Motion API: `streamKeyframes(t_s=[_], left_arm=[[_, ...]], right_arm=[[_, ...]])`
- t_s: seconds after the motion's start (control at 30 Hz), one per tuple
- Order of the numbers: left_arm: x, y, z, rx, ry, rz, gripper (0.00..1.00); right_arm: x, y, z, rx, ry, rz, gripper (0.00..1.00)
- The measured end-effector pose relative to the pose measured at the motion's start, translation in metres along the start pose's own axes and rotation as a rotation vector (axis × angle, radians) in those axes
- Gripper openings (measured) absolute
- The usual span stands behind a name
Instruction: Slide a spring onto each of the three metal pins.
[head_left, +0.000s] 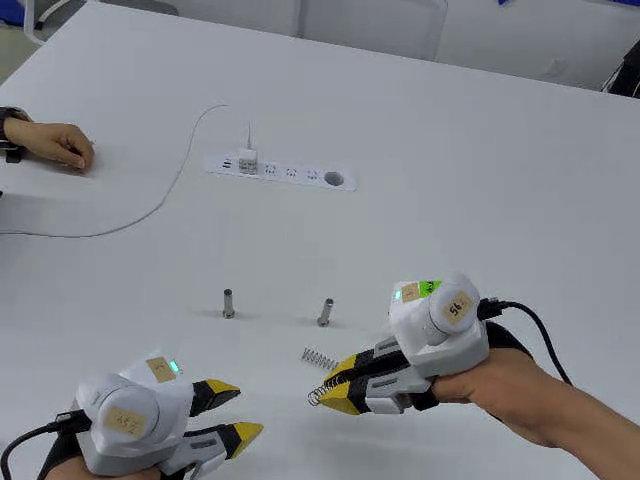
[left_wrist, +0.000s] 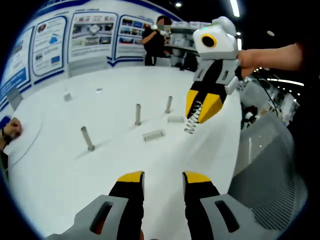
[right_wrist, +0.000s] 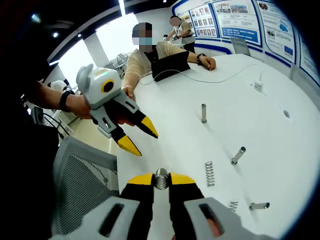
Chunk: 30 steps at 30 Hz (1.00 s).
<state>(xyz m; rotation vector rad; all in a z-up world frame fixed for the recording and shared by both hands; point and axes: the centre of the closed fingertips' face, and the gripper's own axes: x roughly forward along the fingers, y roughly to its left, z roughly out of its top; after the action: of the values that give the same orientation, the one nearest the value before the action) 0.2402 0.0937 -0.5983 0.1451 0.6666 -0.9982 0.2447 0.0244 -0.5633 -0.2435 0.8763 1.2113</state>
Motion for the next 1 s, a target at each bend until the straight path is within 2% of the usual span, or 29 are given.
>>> streamKeyframes(t_s=[0.27, 0.77, 1.0], left_arm=[[-0.004, 0.011, -0.003, -0.023, 0.000, 0.041, 0.36], [-0.016, 0.036, -0.014, -0.063, 0.002, 0.111, 0.44], [-0.021, 0.056, -0.016, -0.083, -0.001, 0.148, 0.48]], right_arm=[[0.005, -0.008, 0.004, -0.015, 0.028, 0.000, 0.12], [0.018, -0.028, 0.024, -0.064, 0.064, -0.004, 0.12], [0.031, -0.034, 0.033, -0.091, 0.083, 0.005, 0.12]])
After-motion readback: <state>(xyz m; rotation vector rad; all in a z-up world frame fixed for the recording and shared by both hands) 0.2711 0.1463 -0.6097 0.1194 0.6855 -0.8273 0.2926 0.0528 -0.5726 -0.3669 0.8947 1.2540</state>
